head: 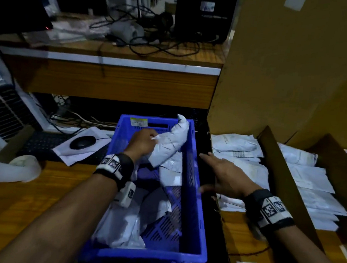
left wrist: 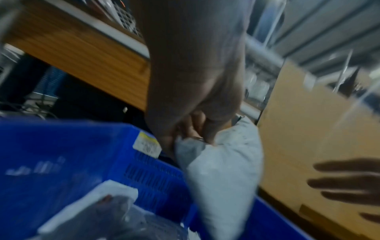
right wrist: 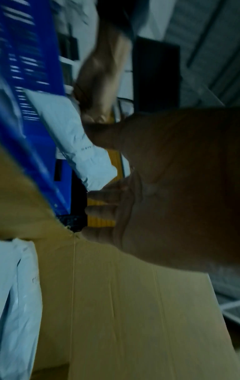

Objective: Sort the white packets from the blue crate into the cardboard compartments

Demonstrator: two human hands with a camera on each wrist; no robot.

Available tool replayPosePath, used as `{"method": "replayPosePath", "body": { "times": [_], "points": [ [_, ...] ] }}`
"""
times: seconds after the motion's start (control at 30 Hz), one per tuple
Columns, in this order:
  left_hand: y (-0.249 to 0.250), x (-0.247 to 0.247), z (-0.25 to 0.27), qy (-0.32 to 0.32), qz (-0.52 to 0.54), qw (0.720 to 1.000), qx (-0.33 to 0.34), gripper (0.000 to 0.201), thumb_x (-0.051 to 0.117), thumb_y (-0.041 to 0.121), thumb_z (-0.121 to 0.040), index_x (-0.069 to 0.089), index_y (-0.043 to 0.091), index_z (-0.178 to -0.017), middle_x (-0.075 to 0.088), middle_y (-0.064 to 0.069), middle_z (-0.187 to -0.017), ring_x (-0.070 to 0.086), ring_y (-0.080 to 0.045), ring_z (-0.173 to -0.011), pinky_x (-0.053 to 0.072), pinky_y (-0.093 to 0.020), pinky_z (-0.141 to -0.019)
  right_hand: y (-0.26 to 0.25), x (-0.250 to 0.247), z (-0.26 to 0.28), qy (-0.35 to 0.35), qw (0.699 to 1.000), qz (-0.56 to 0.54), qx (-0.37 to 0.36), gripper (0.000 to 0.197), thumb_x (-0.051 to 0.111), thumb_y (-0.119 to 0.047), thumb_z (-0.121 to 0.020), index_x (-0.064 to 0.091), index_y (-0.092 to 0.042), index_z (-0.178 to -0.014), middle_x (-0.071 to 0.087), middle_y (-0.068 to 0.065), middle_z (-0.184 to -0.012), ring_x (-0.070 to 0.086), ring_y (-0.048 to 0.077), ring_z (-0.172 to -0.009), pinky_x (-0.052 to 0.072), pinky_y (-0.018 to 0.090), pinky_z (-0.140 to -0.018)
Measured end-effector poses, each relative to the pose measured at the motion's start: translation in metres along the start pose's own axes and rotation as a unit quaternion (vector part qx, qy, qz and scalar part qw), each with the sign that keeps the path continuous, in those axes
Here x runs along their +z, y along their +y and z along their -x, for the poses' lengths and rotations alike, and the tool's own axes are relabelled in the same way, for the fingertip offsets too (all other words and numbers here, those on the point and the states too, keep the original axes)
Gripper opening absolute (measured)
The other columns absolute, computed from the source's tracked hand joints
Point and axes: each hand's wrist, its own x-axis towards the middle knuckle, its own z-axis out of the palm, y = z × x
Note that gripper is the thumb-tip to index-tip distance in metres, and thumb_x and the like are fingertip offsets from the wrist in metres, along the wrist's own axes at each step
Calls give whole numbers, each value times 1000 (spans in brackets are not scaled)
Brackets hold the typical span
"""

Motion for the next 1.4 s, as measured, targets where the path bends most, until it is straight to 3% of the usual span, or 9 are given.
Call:
{"method": "replayPosePath", "body": {
  "times": [0.17, 0.33, 0.47, 0.57, 0.67, 0.9, 1.1, 1.23, 1.4],
  "points": [
    [22, -45, 73, -134, 229, 964, 7, 11, 65, 1, -102, 70, 11, -97, 71, 9, -70, 63, -3, -65, 46, -21, -63, -28, -23, 4, 198, 954, -216, 61, 97, 77, -62, -86, 31, -24, -161, 54, 3, -155, 56, 24, -137, 49, 40, -106],
    [30, -74, 134, -222, 288, 931, 42, 11, 64, 4, -104, 69, 6, -113, 76, -6, -101, 71, -12, -90, 55, -23, -82, -79, -31, 15, 152, 813, -556, 80, 67, 77, -43, -94, 49, -16, -149, 71, 4, -121, 72, 10, -90, 58, 32, -82],
    [39, -87, 171, -221, 298, 926, 65, 15, 65, 12, -105, 71, 6, -116, 77, -11, -113, 72, -18, -102, 54, -29, -89, -95, -31, 28, 186, 760, -619, 66, 42, 79, -21, -95, 63, -4, -130, 75, 22, -120, 73, 25, -94, 60, 36, -77],
    [48, -94, 193, -228, 311, 920, 75, 36, 74, 31, -98, 70, 10, -128, 76, -5, -126, 72, -18, -117, 55, -30, -97, -105, -35, 42, 208, 749, -627, 56, 36, 78, -12, -95, 62, -4, -126, 75, 19, -108, 73, 21, -86, 59, 28, -63],
    [60, -92, 208, -223, 270, 931, 105, 44, 81, 27, -93, 68, 14, -133, 77, 0, -125, 73, -18, -118, 59, -36, -100, -112, -38, 53, 245, 737, -628, 53, 31, 78, -5, -93, 59, -7, -118, 75, 9, -96, 74, 17, -78, 59, 28, -62],
    [68, -86, 224, -187, 247, 942, 132, 33, 76, 21, -98, 71, 13, -130, 80, 0, -114, 77, -19, -106, 63, -38, -90, -119, -38, 71, 317, 707, -629, 64, 37, 80, -8, -93, 60, -4, -124, 76, 17, -116, 77, 21, -90, 62, 33, -69],
    [73, -77, 238, -200, 278, 931, 128, 43, 80, 25, -95, 66, 17, -135, 78, 0, -122, 75, -21, -113, 60, -49, -99, -134, -30, 82, 238, 697, -676, 28, 38, 73, -23, -100, 66, -6, -132, 78, 11, -121, 76, 28, -108, 65, 37, -81],
    [75, -64, 246, -232, 254, 929, 138, 65, 91, 25, -84, 58, 26, -141, 75, 10, -129, 71, -11, -119, 59, -40, -101, -135, -31, 80, 266, 655, -707, 15, 35, 70, -11, -100, 65, 1, -133, 76, 17, -123, 75, 32, -111, 65, 39, -82],
    [78, -61, 243, -212, 239, 937, 142, 71, 93, 23, -81, 57, 24, -142, 75, 13, -126, 72, -6, -115, 60, -30, -94, -126, -39, 76, 293, 655, -697, 18, 36, 72, -11, -99, 66, 2, -132, 77, 14, -120, 77, 27, -107, 63, 33, -77]
  ]
}}
